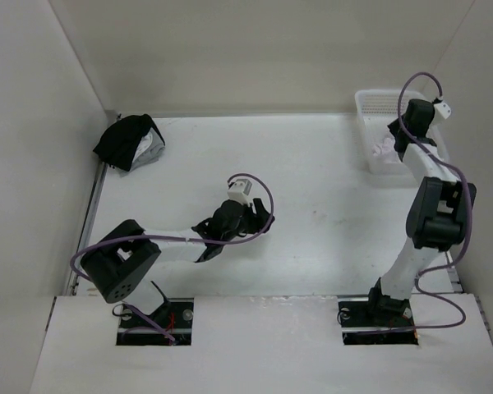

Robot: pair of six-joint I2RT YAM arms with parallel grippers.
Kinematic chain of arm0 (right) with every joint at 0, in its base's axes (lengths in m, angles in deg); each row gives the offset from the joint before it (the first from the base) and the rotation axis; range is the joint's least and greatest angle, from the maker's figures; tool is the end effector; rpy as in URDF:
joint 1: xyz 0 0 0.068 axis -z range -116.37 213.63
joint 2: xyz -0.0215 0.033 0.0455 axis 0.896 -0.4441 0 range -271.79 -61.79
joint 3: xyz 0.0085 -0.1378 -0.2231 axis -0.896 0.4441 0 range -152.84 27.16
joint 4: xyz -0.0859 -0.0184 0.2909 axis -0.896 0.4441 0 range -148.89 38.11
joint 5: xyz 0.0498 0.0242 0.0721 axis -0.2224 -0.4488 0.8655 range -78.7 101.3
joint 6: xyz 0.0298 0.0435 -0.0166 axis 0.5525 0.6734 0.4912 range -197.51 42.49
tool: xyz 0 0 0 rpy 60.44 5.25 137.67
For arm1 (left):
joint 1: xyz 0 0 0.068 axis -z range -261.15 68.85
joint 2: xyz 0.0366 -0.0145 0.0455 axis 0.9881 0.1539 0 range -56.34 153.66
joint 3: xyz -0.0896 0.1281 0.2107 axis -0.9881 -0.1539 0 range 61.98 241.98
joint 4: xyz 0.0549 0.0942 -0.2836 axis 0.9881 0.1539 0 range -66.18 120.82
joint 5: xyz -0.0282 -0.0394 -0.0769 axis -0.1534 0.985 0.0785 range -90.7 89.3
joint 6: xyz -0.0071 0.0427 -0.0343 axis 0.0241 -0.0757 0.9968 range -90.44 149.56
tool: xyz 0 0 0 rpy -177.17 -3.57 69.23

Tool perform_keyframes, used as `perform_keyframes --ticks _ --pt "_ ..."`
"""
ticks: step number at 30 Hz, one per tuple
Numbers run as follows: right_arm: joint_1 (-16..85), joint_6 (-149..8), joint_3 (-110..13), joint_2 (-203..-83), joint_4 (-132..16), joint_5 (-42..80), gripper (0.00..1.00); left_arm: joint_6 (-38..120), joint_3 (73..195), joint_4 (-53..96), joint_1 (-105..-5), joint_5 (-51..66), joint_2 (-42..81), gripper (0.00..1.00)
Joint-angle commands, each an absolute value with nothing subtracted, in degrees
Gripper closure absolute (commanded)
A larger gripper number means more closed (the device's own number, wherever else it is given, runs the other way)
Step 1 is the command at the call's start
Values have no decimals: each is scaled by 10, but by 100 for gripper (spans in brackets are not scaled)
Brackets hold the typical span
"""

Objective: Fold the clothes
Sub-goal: Grab the tank top from the pile

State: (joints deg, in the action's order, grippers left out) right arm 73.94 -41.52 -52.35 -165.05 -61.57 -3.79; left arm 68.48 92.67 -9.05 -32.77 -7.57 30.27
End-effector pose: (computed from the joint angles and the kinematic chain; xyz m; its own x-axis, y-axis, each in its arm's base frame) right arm 0.4611 -0.0938 0.2584 -0.0444 0.5847 -0.8100 0.5409 0.6958 0.4725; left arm 0.2155 -0.2359 0.1163 -0.6226 -0.2383 -0.7454 0.3571 0.7610 -0.5416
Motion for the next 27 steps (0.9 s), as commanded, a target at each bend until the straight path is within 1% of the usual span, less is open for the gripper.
perform_keyframes --ticks 1,7,9,20,21,23,24,26,27 --pt "775 -436 -657 -1753 -537 -38 60 686 919 -146 -340 -65 290 44" --pt "795 -446 -788 -1877 -491 -29 49 689 918 -156 -346 -59 295 44" --pt "796 -443 -812 -1900 -486 -23 47 692 918 -157 -347 -54 294 44" --pt "797 -401 -892 -1979 -479 -3 47 711 917 -177 -361 -28 315 44" --pt "797 -398 -896 -1984 -479 -4 49 714 918 -177 -363 -23 316 44" --pt "797 -393 -903 -1989 -483 -2 66 717 918 -182 -365 -19 320 44" --pt "798 -389 -904 -1990 -486 1 77 719 918 -186 -365 -18 323 44" --pt "798 -385 -889 -1972 -512 6 92 723 917 -189 -368 -11 327 44" --pt "796 -386 -872 -1958 -532 8 95 724 917 -190 -368 -9 327 44"
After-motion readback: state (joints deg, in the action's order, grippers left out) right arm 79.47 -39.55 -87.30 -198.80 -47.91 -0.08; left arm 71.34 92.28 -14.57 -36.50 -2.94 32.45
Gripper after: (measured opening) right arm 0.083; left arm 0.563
